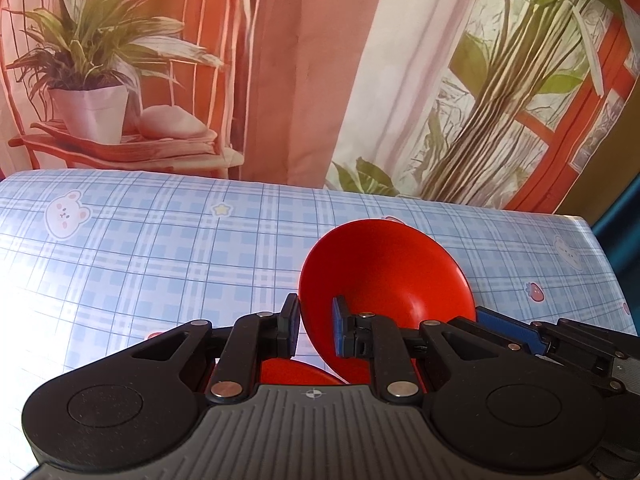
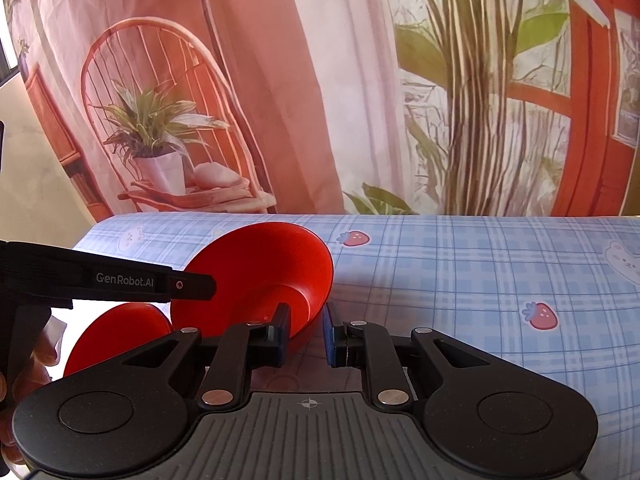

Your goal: Organize plates and bowls

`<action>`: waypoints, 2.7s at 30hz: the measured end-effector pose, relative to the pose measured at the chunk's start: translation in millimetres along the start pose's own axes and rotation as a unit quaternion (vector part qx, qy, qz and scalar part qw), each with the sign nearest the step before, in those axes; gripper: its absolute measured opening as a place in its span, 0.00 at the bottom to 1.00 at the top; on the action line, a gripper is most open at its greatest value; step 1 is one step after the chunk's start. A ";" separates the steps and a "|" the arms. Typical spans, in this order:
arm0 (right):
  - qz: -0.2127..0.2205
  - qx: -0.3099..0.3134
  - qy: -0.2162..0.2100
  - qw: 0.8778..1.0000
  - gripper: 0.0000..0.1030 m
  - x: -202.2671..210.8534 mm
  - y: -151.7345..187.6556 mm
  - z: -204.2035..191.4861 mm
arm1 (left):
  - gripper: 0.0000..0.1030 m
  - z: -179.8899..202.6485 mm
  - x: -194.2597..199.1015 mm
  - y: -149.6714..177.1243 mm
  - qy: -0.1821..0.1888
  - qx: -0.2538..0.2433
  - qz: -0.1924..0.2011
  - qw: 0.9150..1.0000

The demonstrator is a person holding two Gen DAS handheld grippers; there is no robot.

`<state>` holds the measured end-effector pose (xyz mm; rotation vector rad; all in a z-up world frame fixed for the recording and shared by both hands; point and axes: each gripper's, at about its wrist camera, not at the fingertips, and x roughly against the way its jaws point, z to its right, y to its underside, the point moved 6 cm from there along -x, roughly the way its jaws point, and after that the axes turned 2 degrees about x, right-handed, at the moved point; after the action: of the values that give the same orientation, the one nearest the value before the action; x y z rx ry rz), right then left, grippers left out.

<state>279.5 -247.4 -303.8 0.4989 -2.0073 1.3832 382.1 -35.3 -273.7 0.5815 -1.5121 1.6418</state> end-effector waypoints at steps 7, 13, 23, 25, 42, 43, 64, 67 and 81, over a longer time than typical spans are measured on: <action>0.028 -0.008 0.004 1.000 0.16 25.6 -15.4 7.1 | 0.17 20.4 24.8 -3.6 0.001 -0.028 0.018 0.999; 0.045 -0.002 0.003 0.999 0.16 48.9 -21.5 4.0 | 0.17 29.5 48.6 -3.0 0.000 -0.036 0.033 0.999; 0.057 0.009 -0.001 0.998 0.16 72.7 -23.4 -14.9 | 0.17 27.5 81.9 5.8 -0.006 -0.041 0.050 0.998; 0.057 0.013 -0.002 0.998 0.16 74.4 -22.7 -20.5 | 0.17 24.9 86.0 8.4 -0.007 -0.041 0.052 0.998; 0.039 0.051 -0.016 0.998 0.16 65.4 -13.3 -73.4 | 0.18 -20.6 105.7 37.2 -0.016 -0.007 0.051 0.999; 0.037 0.054 -0.017 0.998 0.16 64.3 -12.1 -76.4 | 0.18 -22.6 105.6 38.5 -0.016 -0.006 0.050 0.999; -0.006 0.089 -0.021 0.996 0.15 35.6 11.4 -103.2 | 0.18 -47.4 100.4 64.8 -0.028 0.012 0.031 0.999; -0.011 0.092 -0.021 0.996 0.15 33.4 14.7 -105.2 | 0.18 -48.8 100.5 66.8 -0.030 0.014 0.030 0.999; -0.027 0.098 -0.019 0.995 0.15 27.1 20.8 -105.9 | 0.18 -48.5 97.5 70.9 -0.031 0.015 0.022 0.999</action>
<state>277.7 -140.2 -273.8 0.6659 -1.8823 1.5555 279.1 39.5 -247.7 0.6245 -1.5583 1.6966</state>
